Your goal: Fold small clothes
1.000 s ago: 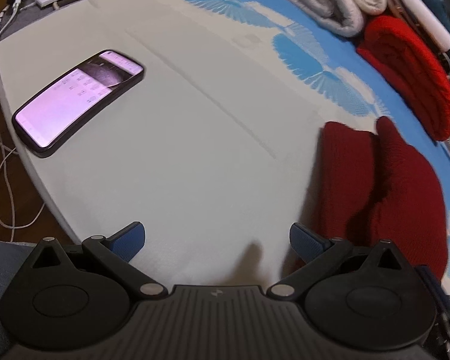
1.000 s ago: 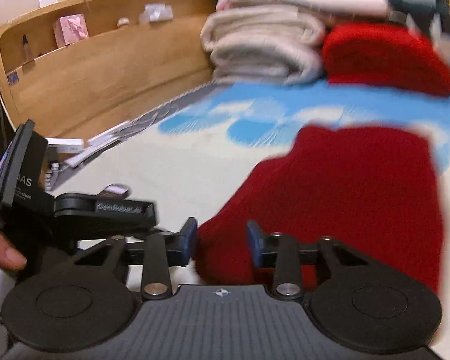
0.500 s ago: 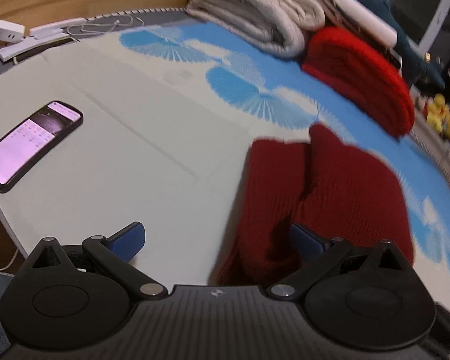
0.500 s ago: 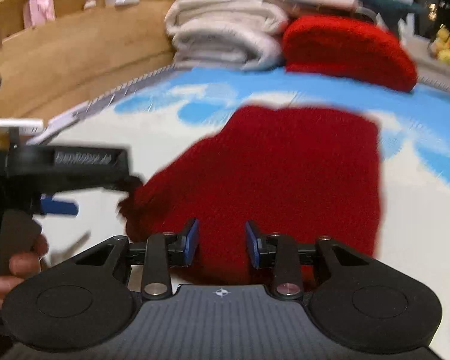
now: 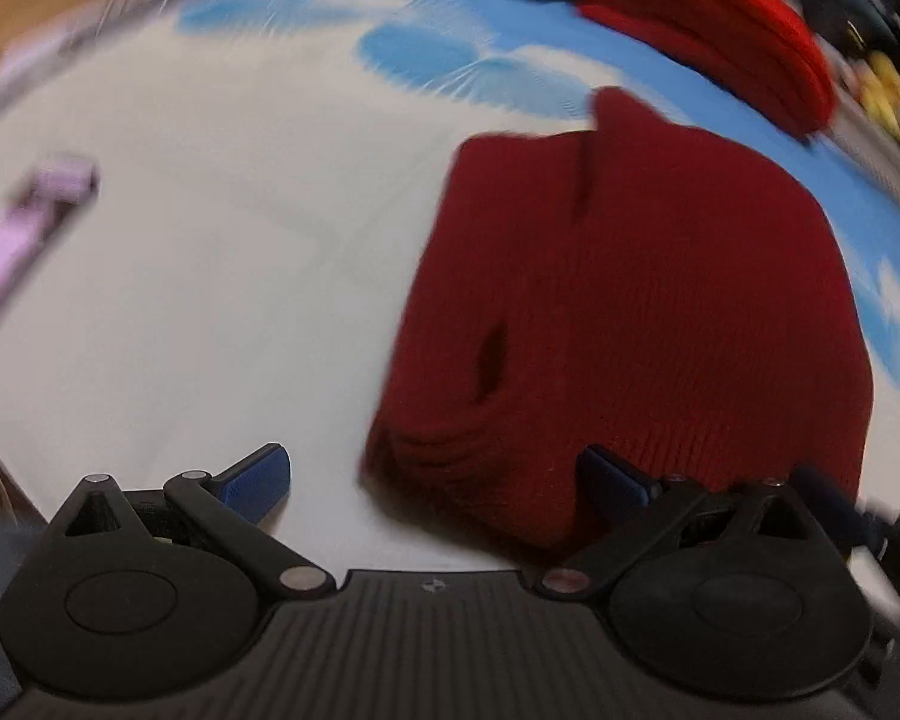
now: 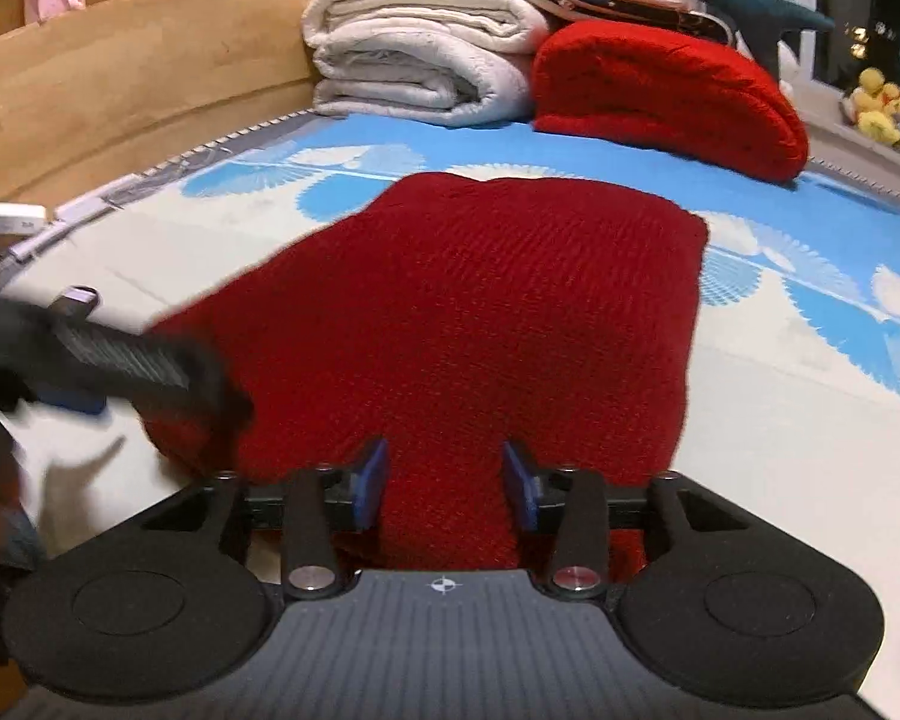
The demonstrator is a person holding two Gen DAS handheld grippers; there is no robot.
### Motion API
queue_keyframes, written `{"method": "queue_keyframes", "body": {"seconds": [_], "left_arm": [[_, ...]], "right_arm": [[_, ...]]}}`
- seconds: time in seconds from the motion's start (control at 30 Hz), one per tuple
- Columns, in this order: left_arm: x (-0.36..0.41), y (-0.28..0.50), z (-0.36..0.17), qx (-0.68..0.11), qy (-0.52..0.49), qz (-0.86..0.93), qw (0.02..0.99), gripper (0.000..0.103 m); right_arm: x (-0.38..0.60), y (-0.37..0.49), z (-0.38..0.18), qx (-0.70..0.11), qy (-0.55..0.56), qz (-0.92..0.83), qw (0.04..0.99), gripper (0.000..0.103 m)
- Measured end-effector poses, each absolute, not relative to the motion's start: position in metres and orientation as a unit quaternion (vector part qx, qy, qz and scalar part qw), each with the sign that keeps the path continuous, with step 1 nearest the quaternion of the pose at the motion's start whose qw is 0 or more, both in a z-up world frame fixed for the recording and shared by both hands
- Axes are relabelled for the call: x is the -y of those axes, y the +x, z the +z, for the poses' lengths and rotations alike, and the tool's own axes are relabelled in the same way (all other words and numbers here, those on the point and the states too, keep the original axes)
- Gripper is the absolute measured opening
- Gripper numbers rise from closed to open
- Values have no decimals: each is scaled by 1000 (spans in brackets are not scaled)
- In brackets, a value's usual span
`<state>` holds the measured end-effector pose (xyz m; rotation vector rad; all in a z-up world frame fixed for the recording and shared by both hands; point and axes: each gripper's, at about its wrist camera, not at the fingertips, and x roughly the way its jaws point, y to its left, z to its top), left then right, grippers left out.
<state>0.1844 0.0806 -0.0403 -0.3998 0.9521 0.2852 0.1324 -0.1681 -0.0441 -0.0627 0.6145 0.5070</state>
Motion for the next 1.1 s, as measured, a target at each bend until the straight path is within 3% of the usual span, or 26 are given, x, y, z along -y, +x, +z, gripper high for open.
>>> {"method": "queue_keyframes", "body": {"seconds": [0.2, 0.37, 0.5, 0.57, 0.67, 0.77, 0.93, 1.1], "left_arm": [[-98, 181, -43, -453, -240, 118, 851, 103], [-106, 175, -42, -451, -275, 112, 842, 103], [-106, 175, -43, -450, -272, 113, 843, 103], [-105, 176, -44, -449, -268, 115, 845, 103], [-104, 177, -44, -447, -271, 116, 845, 103], [-103, 174, -43, -444, -282, 91, 846, 103], [-95, 171, -41, -440, -259, 86, 856, 103], [-83, 171, -37, -432, -240, 81, 865, 103]], "right_arm": [[189, 135, -23, -290, 23, 254, 923, 48], [203, 158, 1, -241, 4, 214, 947, 55], [203, 206, -11, -273, 5, 186, 944, 55], [202, 223, -23, -292, 12, 198, 936, 61], [200, 229, -21, -300, 9, 207, 931, 62], [221, 232, -7, -303, 70, 217, 925, 61], [257, 235, -1, -322, 138, 182, 919, 67], [260, 219, -5, -336, 130, 220, 907, 82]]}}
